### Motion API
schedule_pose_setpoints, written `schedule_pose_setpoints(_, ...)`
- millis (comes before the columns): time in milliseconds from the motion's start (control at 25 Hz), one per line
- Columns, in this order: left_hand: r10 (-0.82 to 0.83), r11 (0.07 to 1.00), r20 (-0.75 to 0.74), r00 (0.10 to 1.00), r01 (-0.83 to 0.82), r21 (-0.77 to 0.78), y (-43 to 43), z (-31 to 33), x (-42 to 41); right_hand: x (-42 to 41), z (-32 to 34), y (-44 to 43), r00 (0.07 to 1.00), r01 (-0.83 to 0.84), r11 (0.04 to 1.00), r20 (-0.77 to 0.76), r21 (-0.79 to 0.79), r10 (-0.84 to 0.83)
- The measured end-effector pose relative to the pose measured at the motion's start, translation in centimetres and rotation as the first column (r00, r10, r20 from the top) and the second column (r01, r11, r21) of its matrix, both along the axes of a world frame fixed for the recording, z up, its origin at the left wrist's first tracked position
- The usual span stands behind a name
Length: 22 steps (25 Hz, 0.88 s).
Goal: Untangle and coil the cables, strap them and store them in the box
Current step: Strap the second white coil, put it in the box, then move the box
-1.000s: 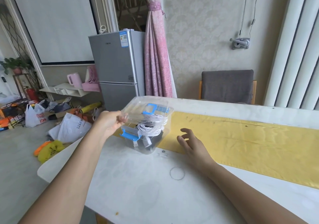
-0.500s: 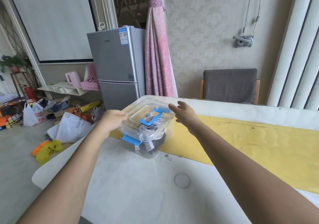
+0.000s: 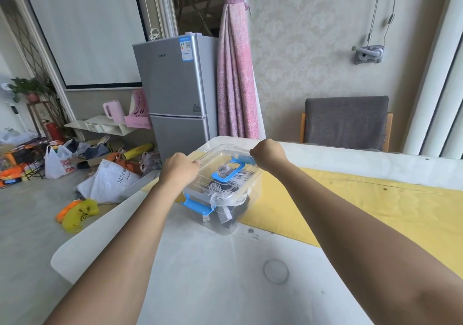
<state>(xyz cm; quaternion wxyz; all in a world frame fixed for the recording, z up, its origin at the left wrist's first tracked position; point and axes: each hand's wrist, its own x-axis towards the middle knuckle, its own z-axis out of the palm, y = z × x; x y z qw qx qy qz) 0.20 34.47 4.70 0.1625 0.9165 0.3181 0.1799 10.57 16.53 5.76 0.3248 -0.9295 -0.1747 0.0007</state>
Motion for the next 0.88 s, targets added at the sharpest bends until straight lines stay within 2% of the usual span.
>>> schedule_pose_setpoints(120, 0.007, 0.999, -0.098, 0.995, -0.002, 0.051, -0.2, 0.2, -0.1, 0.3, -0.1, 0.9, 0.998, 0.043, 0.999, 0.043, -0.002, -0.043)
schedule_pose_setpoints(240, -0.055, 0.995, -0.088, 0.995, 0.062, 0.077, -0.5, -0.2, 0.1, 0.7, -0.3, 1.0, 0.998, 0.027, 0.998, 0.063, -0.065, -0.023)
schedule_pose_setpoints(400, -0.081, 0.993, -0.088, 0.993, 0.072, -0.098, -0.4, -0.2, 0.2, 1.3, -0.5, 0.5, 1.000, 0.006, 0.993, 0.031, -0.118, -0.003)
schedule_pose_setpoints(560, -0.119, 0.970, -0.091, 0.989, 0.096, -0.224, 0.3, -0.5, 0.1, 1.5, -1.1, 0.9, 0.995, -0.042, 0.999, -0.088, -0.011, 0.041)
schedule_pose_setpoints(640, -0.119, 0.954, -0.068, 0.991, 0.096, -0.284, 0.6, -0.9, 0.0, 1.5, -1.4, 1.0, 0.995, -0.030, 0.999, -0.095, 0.032, 0.033)
schedule_pose_setpoints(880, -0.116, 0.948, -0.078, 0.990, 0.087, -0.305, 0.5, -0.8, -0.1, 0.8, -1.1, 0.9, 0.986, -0.027, 1.000, -0.165, -0.006, 0.026)
